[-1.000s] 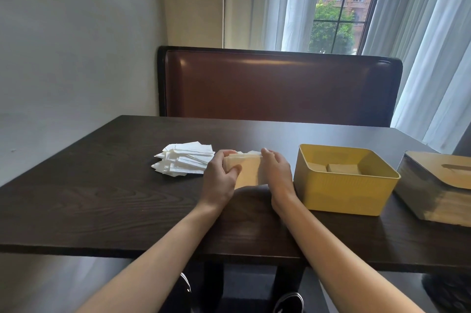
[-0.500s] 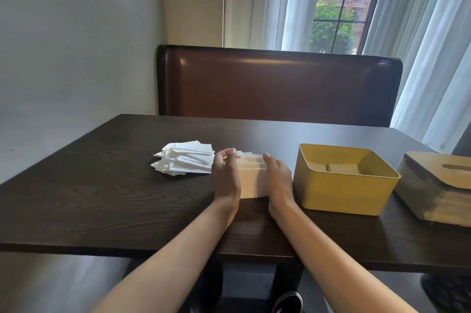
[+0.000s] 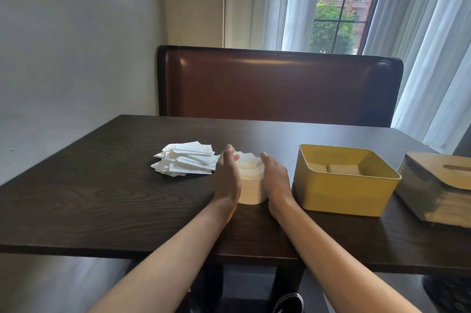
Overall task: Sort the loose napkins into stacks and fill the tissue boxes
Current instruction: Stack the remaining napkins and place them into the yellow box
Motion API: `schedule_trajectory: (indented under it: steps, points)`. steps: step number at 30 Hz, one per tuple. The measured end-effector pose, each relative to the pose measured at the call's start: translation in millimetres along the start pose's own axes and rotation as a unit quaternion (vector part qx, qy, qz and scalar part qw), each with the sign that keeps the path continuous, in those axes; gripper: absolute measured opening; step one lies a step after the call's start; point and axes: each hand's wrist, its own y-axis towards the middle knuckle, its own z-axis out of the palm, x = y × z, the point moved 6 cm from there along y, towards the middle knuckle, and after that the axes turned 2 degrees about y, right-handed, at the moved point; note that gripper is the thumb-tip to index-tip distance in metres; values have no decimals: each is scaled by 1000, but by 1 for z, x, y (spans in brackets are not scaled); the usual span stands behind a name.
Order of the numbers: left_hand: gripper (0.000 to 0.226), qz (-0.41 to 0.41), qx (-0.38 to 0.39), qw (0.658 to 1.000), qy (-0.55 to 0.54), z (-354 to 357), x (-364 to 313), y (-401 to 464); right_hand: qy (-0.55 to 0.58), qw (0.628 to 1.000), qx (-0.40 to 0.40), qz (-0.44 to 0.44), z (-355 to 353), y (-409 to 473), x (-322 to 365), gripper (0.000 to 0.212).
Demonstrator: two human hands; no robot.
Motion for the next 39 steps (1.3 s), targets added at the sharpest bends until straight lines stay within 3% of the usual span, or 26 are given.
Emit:
schedule_trajectory:
  steps: [6, 10, 13, 18, 21, 25, 28, 31, 35, 39]
  points:
    - [22, 50, -28, 995, 83, -2, 0, 3, -43, 997, -65, -27, -8, 1, 3, 39]
    - [28, 50, -47, 989, 134, 0, -3, 2, -29, 996, -75, -25, -7, -2, 4, 48]
    - [33, 35, -81, 990, 111, -3, -8, 1, -10, 998, -64, -29, -7, -8, 8, 47]
    - [41, 52, -148, 986, 63, -12, -35, 3, -17, 994, -8, -111, -3, -21, 29, 38]
    - [45, 50, -143, 987, 48, -9, -48, 3, -81, 980, -25, -182, -3, -24, 44, 23]
    - [46, 24, -130, 991, -3, -5, -60, 0, -97, 971, -55, -214, -11, -29, 62, 16]
    - [51, 12, -76, 997, -19, 6, -68, -5, -115, 964, -76, -227, -22, -27, 75, 20]
    - [48, -12, 27, 999, -28, 23, -76, -17, -106, 959, -105, -239, -41, -19, 90, 29]
    - [22, 57, 159, 985, 32, 36, -82, -29, -122, 958, -120, -230, -69, -6, 108, 33]
    - [9, 92, 193, 973, 89, 44, -81, -30, -157, 965, -61, -201, -84, 2, 122, 33]
